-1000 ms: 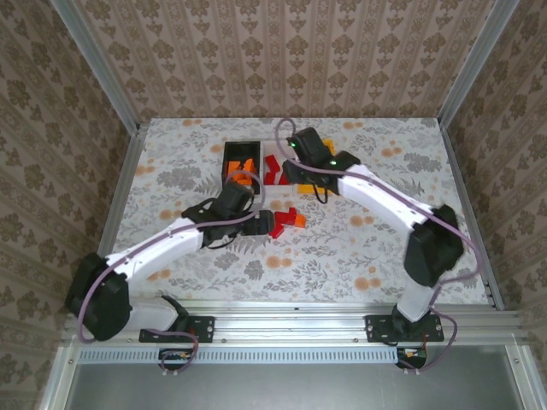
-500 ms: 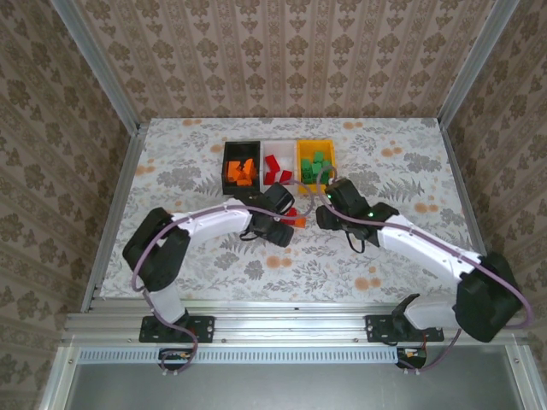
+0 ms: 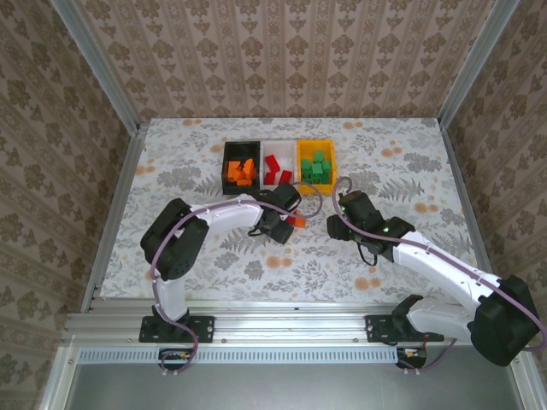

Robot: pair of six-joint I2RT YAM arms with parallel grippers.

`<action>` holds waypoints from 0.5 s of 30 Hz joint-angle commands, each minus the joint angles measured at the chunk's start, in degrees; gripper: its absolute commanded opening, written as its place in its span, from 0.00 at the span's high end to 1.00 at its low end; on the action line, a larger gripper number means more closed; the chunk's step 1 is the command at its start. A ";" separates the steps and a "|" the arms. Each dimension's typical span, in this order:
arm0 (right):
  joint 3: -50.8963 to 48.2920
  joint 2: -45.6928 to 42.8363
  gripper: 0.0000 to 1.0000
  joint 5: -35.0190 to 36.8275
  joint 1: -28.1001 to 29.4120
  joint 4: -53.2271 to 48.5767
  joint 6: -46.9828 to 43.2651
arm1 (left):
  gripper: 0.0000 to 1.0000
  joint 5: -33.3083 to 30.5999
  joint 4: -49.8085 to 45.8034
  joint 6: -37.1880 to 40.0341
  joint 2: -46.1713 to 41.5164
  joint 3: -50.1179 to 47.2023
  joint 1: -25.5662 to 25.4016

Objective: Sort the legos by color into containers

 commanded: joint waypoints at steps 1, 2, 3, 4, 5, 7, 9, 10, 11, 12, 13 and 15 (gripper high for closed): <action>-1.04 -1.55 0.48 -0.52 -0.32 -0.39 0.90 | 0.48 -1.30 0.09 2.05 1.47 1.26 0.03; -1.06 -1.62 0.48 -0.52 -0.32 -0.38 0.94 | 0.51 -1.29 -0.13 2.08 1.70 1.35 0.03; -1.06 -1.67 0.48 -0.46 -0.32 -0.46 0.84 | 0.54 -1.41 -0.47 2.06 1.82 1.58 0.04; -1.06 -1.82 0.48 -0.44 -0.32 -0.47 0.81 | 0.57 -1.37 -0.68 1.90 1.84 1.58 0.03; -1.14 -1.99 0.48 -0.43 -0.32 -0.47 0.77 | 0.60 -1.15 -0.64 1.72 1.69 1.36 -0.01; -1.06 -2.22 0.48 -0.48 -0.41 -0.57 0.72 | 0.66 -1.11 -0.74 1.23 1.27 0.88 -0.05; -1.06 -2.35 0.48 -0.35 -0.41 -0.56 0.66 | 0.68 -1.07 -0.86 0.82 0.59 0.40 -0.14; -0.98 -2.44 0.48 -0.35 -0.41 -0.49 0.63 | 0.69 -1.18 -1.00 0.59 0.24 0.08 -0.22; -0.91 -2.44 0.48 -0.41 -0.41 -0.47 0.63 | 0.71 -1.26 -1.16 0.47 -0.15 -0.13 -0.31; -0.88 -2.39 0.48 -0.45 -0.41 -0.47 0.63 | 0.72 -1.40 -1.36 0.31 -0.55 -0.09 -0.38; -0.84 -2.39 0.48 -0.36 -0.41 -0.43 0.66 | 0.74 -1.54 -1.81 0.12 -1.02 -0.06 -0.52; -0.77 -2.44 0.48 -0.36 -0.41 -0.47 0.65 | 0.76 -2.10 -3.09 -0.13 -2.12 0.82 -0.75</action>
